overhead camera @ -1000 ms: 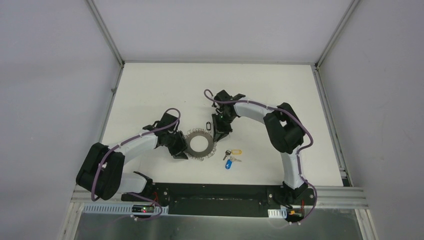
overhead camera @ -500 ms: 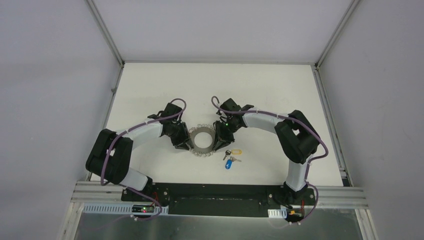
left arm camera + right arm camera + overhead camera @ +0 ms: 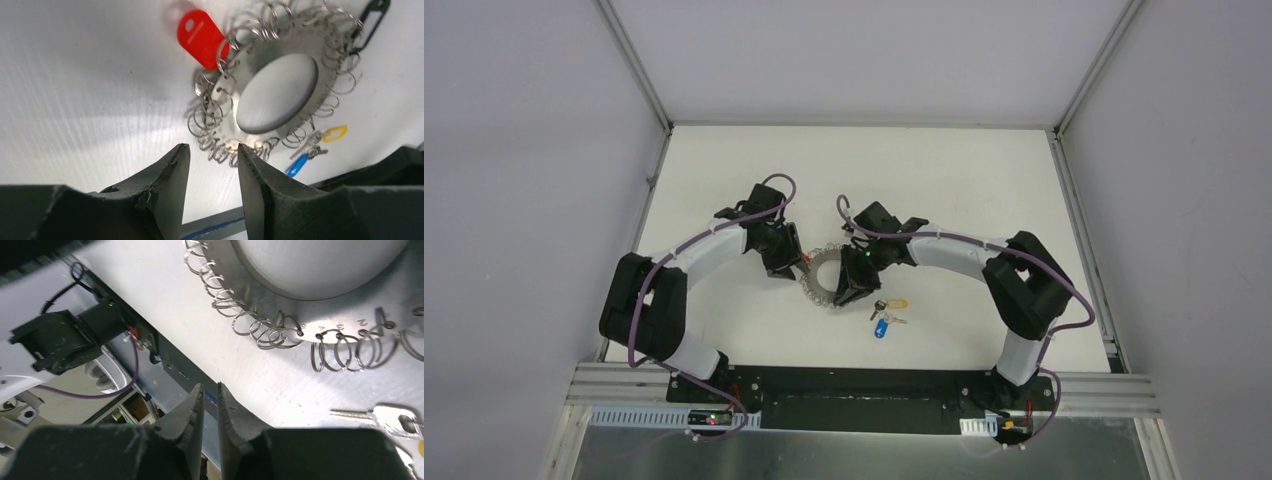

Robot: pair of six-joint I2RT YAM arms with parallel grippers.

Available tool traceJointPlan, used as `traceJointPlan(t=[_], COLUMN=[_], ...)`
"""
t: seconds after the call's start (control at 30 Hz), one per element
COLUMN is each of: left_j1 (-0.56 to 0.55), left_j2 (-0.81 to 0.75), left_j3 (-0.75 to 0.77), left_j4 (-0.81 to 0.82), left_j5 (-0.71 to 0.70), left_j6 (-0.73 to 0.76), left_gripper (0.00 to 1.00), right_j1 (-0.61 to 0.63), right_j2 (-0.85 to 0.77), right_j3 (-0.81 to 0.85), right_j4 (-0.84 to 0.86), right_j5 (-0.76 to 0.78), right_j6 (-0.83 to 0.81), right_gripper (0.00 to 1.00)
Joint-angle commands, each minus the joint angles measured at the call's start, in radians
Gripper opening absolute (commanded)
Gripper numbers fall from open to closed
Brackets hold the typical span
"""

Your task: Put the keys on the keyring

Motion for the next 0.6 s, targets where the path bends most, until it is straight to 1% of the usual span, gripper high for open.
traceJointPlan(t=[0.0, 0.03, 0.1, 0.2, 0.33, 0.4, 0.47, 0.57], left_j1=[-0.005, -0.012, -0.038, -0.082, -0.153, -0.193, -0.230, -0.254], left_j2=[-0.137, -0.170, -0.231, -0.315, -0.387, -0.399, -0.396, -0.379], left_j3=[-0.041, -0.067, -0.113, -0.176, -0.258, -0.300, -0.310, -0.315], left_j4=[-0.012, 0.005, 0.051, 0.092, 0.171, 0.233, 0.247, 0.260], left_j5=[0.058, 0.077, 0.106, 0.117, 0.089, 0.077, 0.048, 0.014], left_j6=[-0.018, -0.041, -0.091, -0.195, -0.325, -0.377, -0.403, -0.421], left_gripper=[0.42, 0.42, 0.42, 0.41, 0.39, 0.37, 0.36, 0.35], right_j1=[-0.059, -0.071, -0.096, -0.131, -0.170, -0.181, -0.187, -0.193], right_j2=[-0.104, -0.112, -0.125, -0.128, -0.121, -0.115, -0.108, -0.094], right_j3=[-0.004, -0.009, -0.020, -0.038, -0.059, -0.062, -0.062, -0.064], right_j4=[0.010, 0.005, -0.004, -0.014, -0.015, -0.015, -0.019, -0.021], right_j5=[0.019, 0.052, 0.059, 0.056, 0.055, 0.055, 0.056, 0.066], right_j6=[0.021, 0.011, -0.007, -0.024, -0.037, -0.043, -0.049, -0.057], right_gripper=[0.28, 0.38, 0.42, 0.42, 0.42, 0.41, 0.41, 0.39])
